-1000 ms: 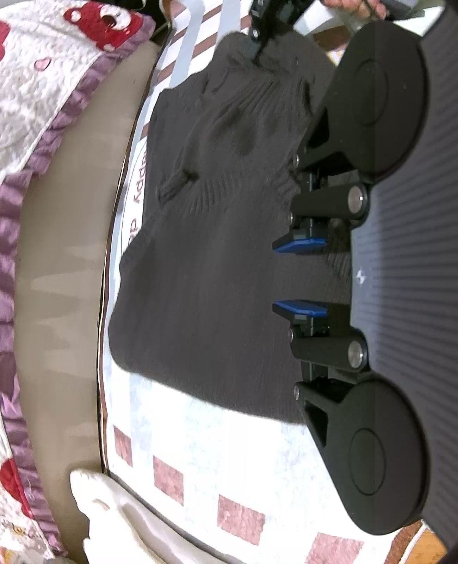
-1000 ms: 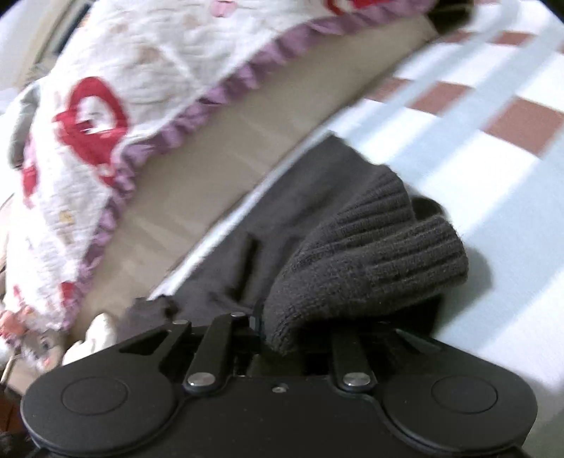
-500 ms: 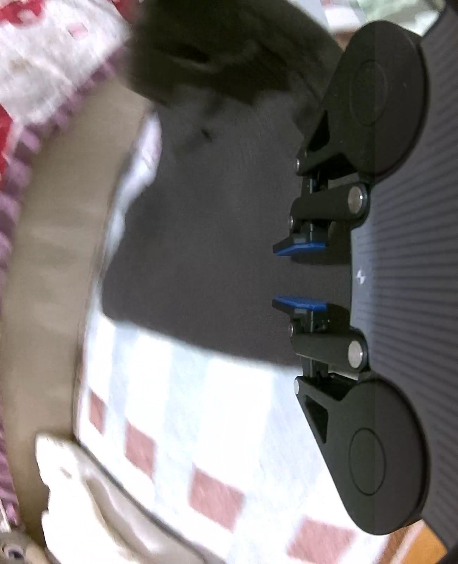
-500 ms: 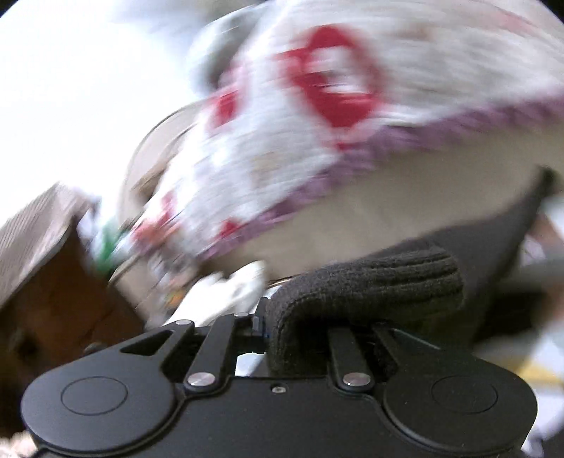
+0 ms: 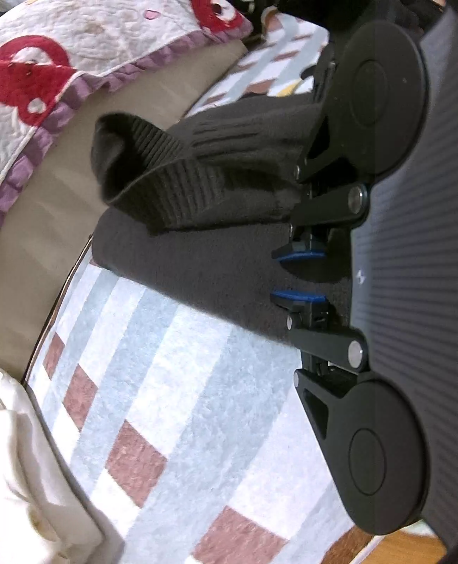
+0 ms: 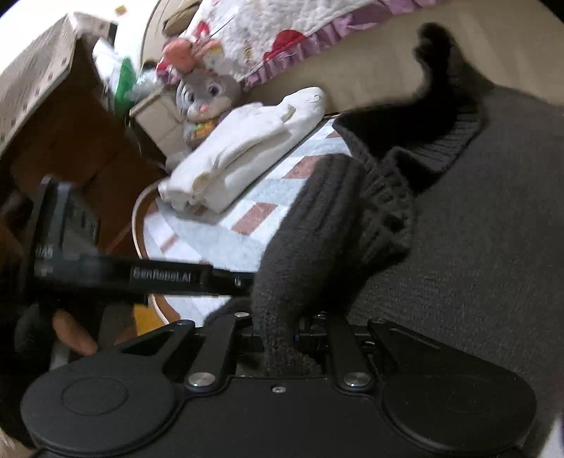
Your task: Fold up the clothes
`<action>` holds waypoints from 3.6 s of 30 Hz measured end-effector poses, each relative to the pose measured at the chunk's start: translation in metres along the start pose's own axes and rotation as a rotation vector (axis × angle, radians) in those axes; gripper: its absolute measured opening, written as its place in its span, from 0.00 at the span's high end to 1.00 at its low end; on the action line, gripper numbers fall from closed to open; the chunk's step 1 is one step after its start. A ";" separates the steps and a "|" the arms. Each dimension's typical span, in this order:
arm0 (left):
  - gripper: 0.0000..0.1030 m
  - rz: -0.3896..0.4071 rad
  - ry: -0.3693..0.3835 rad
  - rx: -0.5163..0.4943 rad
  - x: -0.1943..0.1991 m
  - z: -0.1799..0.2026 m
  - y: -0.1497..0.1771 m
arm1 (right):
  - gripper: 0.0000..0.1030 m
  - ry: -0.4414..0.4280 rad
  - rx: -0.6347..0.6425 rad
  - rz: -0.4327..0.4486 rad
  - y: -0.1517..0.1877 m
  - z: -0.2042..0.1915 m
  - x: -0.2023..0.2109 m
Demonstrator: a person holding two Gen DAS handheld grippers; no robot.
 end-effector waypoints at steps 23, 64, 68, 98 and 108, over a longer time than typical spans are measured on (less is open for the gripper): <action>0.50 0.004 0.145 -0.073 0.044 0.035 -0.022 | 0.82 0.233 0.250 -0.057 0.008 -0.043 -0.019; 0.77 0.037 0.031 0.089 0.064 -0.003 -0.003 | 0.85 0.541 0.015 -0.004 0.055 0.030 0.086; 0.74 -0.073 -0.109 -0.099 0.062 -0.001 0.015 | 0.85 0.574 -0.038 -0.032 0.066 0.042 0.087; 0.57 -0.281 -0.043 -0.358 0.007 -0.001 -0.005 | 0.37 0.700 -0.171 0.046 -0.067 0.170 0.024; 0.51 -0.261 0.041 -0.260 0.020 -0.013 -0.027 | 0.31 0.542 -0.385 0.056 0.001 0.134 0.069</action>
Point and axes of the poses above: each gripper's, at about its wrist camera, not at the fingertips, and x roughly against the way its jaws point, z to its right, y to its underside, the point moved 10 cm from there along -x, roughly the way its jaws point, and after that the axes turned 7 degrees about y, right-handed, at the moved point
